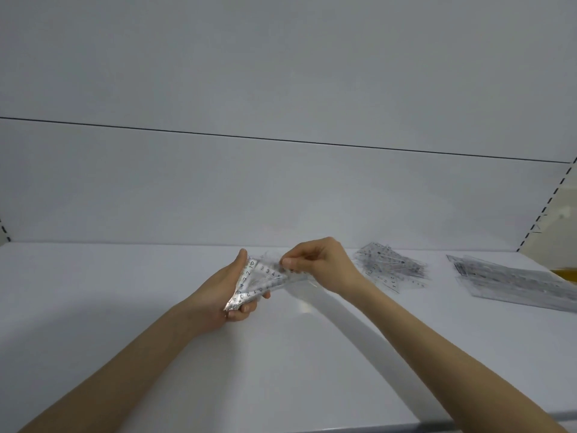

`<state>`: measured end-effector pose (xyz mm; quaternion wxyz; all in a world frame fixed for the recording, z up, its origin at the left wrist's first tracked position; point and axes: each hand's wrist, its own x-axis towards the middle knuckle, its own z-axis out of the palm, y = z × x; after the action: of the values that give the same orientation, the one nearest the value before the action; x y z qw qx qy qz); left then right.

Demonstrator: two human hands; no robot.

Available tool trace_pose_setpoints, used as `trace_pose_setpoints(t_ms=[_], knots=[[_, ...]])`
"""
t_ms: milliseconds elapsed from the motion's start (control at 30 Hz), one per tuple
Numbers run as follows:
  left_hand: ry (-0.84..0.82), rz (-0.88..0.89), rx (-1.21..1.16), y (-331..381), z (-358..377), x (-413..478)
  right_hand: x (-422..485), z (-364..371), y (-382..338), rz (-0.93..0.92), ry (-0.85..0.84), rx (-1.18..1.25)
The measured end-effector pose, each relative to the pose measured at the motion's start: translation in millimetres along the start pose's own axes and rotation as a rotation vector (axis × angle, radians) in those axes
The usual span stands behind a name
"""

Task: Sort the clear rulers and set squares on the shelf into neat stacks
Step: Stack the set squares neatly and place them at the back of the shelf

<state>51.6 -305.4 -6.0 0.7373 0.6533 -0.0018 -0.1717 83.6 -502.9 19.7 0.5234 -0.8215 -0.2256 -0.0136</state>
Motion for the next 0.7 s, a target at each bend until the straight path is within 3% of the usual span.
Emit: trace_pose_setpoints(t_ms=[300,500,600,700], knots=[[-0.074,0.073,0.042,2.9,-0.6,-2.6,-0.7,23.9,0.8,-0.054,0.136,-0.019],[-0.023,0.098,0.049,-0.2,-5.7,1.4,7.4,17.4,1.5,-0.104,0.186,-0.131],[0.014,0.121,0.001,1.3,-16.1,1.6,20.1,-23.8,14.0,-0.022,0.249,-0.348],[0.033,0.099,0.004,2.0,-26.7,0.4,21.9,-48.5,39.4,0.168,0.095,-0.604]])
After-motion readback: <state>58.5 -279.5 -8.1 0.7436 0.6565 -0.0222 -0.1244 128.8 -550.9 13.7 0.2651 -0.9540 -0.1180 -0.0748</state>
